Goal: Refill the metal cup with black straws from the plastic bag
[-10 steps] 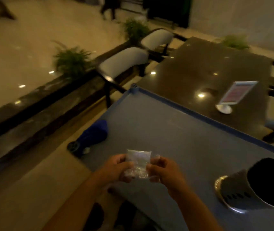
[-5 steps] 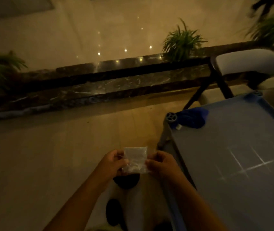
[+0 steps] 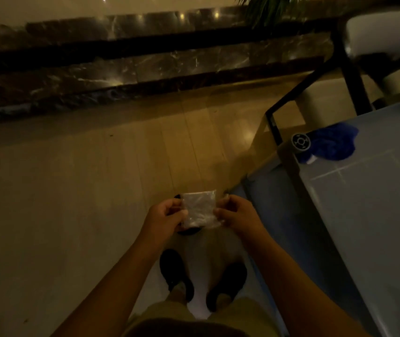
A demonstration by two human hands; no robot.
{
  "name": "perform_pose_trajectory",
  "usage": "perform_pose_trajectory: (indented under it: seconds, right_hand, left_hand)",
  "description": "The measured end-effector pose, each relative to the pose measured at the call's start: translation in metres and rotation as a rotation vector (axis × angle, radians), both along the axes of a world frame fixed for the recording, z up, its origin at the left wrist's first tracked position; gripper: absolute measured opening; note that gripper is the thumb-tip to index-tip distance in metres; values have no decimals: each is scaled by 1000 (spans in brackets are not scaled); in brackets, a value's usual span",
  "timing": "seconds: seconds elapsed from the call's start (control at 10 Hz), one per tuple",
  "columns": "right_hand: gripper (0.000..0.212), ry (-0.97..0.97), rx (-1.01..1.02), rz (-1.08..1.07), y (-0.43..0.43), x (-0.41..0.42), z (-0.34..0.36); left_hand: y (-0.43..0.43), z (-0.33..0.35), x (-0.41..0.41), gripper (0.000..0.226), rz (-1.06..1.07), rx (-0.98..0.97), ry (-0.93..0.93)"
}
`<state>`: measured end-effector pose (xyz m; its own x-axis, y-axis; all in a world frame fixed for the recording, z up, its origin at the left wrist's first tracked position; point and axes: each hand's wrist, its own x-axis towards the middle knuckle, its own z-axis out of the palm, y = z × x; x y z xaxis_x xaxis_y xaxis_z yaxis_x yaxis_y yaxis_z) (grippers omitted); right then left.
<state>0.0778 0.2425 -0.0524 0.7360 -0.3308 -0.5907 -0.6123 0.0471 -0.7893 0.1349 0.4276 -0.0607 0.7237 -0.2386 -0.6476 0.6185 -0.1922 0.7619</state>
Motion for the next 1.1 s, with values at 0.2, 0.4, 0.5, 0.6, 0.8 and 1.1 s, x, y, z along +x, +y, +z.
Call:
perform_pose_trajectory:
  seconds: [0.2,0.4,0.5,0.6,0.8,1.1]
  right_hand:
    - [24,69,-3,-15,6,10,-82]
    - [26,117,14,49,12,31,-201]
    - [23,144,25,41,13,36,-264]
    - [20,188,50,-7,9,36,-334]
    - [17,261,74,-12,-2,33,-457]
    - [49,284,-50,218,-14,16,-527]
  left_hand:
    - [1,-65,2,30,27,94,15]
    - [-2,-174,10,33,132,194,51]
    - [-4,-235,14,26,201,231,66]
    - [-11,-305,16,23,205,265,88]
    - [-27,-429,12,24,205,319,139]
    - [-14,-484,1,18,236,376,150]
